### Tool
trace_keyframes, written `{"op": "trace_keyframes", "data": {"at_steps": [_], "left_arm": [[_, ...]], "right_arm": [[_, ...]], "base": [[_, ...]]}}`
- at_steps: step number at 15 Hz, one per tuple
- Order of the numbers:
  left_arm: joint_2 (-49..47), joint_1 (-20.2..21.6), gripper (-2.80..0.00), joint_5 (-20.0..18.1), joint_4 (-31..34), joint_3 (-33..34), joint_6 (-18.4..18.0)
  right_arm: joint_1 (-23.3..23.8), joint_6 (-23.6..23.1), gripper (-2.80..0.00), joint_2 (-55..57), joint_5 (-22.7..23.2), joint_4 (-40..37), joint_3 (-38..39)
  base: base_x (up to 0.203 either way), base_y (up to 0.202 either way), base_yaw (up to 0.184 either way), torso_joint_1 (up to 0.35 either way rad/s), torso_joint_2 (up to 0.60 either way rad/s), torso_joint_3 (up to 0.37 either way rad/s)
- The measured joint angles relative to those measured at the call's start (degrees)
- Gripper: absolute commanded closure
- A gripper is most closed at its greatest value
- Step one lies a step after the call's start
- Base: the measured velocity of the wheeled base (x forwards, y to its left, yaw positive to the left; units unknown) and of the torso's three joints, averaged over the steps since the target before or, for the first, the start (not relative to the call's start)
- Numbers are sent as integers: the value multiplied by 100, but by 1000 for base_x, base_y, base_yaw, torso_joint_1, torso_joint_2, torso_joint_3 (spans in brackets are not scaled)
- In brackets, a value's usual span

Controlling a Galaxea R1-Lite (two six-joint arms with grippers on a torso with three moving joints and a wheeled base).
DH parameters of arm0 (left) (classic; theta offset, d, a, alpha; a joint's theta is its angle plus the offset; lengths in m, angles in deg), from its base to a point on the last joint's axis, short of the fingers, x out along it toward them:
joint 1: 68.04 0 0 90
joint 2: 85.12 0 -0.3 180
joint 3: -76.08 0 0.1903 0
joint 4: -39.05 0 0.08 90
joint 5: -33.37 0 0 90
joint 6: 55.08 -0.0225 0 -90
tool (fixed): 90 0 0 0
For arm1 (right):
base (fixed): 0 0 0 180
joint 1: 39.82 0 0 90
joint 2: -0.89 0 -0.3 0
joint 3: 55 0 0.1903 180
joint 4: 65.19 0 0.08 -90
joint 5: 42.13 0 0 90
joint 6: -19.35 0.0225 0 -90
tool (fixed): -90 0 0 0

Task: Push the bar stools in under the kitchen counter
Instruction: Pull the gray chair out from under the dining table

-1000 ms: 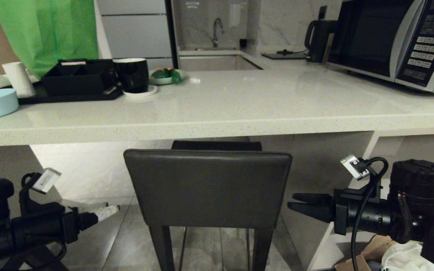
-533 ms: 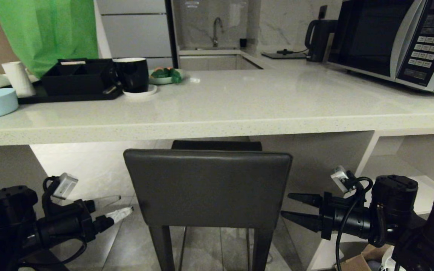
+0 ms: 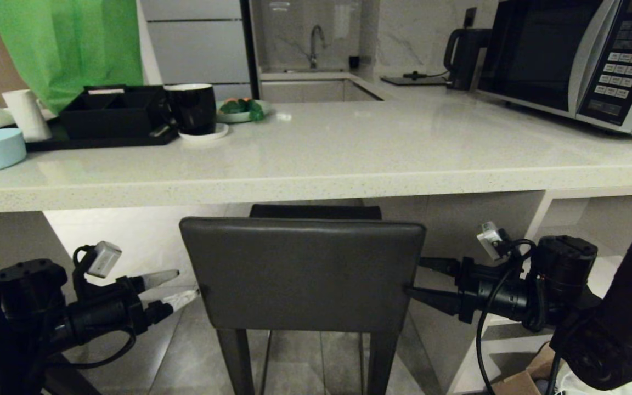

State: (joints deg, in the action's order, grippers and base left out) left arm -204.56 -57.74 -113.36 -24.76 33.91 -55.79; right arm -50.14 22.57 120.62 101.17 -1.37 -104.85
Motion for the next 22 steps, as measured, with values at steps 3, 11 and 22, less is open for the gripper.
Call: {"op": "trace_keyframes", "data": {"at_steps": [3,11,22], "left_arm": [[-1,-121,-280,3,2,-233,-26],[248,-757,-280,91,0,-580,5],[282,-1584,-280,879,-17,-470,0]], "right_arm": [[-30,118,-280,90,0,0,-377],[-642,449,-280,285,-32,0,-905],[-740,449,-280,363,-103,-5,-943]], "base": [[0,0,0,0,0,0],[0,0,0,0,0,0],[-53,0,0,1,2,1]]}}
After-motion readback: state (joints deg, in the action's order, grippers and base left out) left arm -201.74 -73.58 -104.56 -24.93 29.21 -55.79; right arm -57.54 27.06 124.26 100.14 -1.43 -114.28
